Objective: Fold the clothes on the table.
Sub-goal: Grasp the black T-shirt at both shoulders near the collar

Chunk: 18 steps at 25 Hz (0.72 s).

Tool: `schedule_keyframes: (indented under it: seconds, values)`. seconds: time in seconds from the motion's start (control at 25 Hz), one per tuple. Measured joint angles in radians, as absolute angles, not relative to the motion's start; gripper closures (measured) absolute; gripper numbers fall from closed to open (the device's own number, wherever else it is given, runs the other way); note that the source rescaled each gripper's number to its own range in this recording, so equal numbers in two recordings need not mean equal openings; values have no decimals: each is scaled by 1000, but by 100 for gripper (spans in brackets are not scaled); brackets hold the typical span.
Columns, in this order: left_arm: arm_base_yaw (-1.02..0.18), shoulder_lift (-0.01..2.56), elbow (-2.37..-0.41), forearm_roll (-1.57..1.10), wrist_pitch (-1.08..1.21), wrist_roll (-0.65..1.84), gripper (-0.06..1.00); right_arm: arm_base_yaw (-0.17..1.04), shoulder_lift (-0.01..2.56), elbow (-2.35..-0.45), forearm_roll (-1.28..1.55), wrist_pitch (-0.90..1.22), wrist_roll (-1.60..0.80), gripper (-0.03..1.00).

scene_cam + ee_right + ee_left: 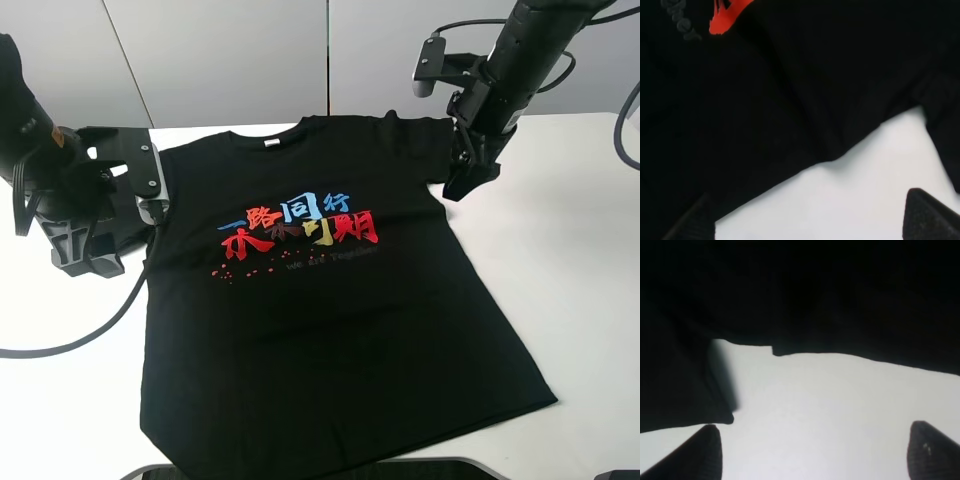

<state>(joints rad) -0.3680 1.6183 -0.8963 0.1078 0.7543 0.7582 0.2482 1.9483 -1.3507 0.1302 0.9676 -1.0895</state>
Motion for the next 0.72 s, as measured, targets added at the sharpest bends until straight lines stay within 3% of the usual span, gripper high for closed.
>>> schedule_keyframes:
  seconds: [0.72]
  values:
    - [-368,1855,-920,142,631,760,-5,373,2079,-1352,-85,731,-1142,9]
